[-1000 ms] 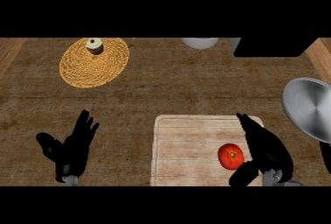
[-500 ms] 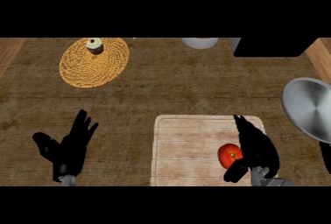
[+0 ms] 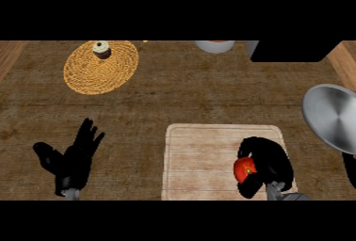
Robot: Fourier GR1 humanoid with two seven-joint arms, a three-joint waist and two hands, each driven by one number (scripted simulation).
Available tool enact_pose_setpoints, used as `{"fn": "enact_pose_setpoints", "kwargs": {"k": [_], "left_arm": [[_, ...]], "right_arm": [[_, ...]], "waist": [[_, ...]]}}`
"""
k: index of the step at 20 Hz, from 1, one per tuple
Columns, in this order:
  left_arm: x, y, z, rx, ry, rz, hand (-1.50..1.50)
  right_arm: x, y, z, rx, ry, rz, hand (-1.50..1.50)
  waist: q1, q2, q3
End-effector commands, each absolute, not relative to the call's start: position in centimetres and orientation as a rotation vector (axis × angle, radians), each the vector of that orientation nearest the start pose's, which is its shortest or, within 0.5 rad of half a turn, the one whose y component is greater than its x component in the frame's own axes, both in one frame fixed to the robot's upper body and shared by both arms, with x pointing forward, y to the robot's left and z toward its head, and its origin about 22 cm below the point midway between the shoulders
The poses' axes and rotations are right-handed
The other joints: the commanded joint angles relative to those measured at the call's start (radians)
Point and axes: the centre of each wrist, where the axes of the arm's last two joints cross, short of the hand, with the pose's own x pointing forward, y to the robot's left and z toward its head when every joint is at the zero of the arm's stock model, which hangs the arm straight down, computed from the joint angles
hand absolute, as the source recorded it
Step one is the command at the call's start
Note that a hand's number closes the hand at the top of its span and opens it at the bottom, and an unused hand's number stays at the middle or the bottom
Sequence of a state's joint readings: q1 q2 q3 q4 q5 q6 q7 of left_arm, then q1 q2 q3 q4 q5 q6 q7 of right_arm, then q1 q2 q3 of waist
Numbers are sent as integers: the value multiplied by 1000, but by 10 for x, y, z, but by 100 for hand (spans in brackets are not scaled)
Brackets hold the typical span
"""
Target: Pick the tomato from the cutting board and place it in the pan
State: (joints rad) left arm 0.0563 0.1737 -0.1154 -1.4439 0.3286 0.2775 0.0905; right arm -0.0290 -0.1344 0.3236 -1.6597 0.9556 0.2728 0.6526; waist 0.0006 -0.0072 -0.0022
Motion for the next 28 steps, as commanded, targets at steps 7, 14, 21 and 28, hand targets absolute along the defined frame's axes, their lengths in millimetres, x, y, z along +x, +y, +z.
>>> {"fn": "enact_pose_setpoints", "kwargs": {"k": [7,14,21,28], "left_arm": [[231,248,-42,49,-1242,250,0],[216,247,-55,64,-1228,285,0],[220,251,-40,85,-1230,273,0],[208,250,-55,80,-1230,277,0]], "right_arm": [[246,-164,7,-823,-913,1064,150],[263,-152,37,-946,-979,1046,150],[255,-140,82,-1290,-1262,794,150],[234,-159,140,-1387,-1260,589,150]], "waist": [[0,7,2],[0,7,2],[-12,2,2],[-4,5,2]]}}
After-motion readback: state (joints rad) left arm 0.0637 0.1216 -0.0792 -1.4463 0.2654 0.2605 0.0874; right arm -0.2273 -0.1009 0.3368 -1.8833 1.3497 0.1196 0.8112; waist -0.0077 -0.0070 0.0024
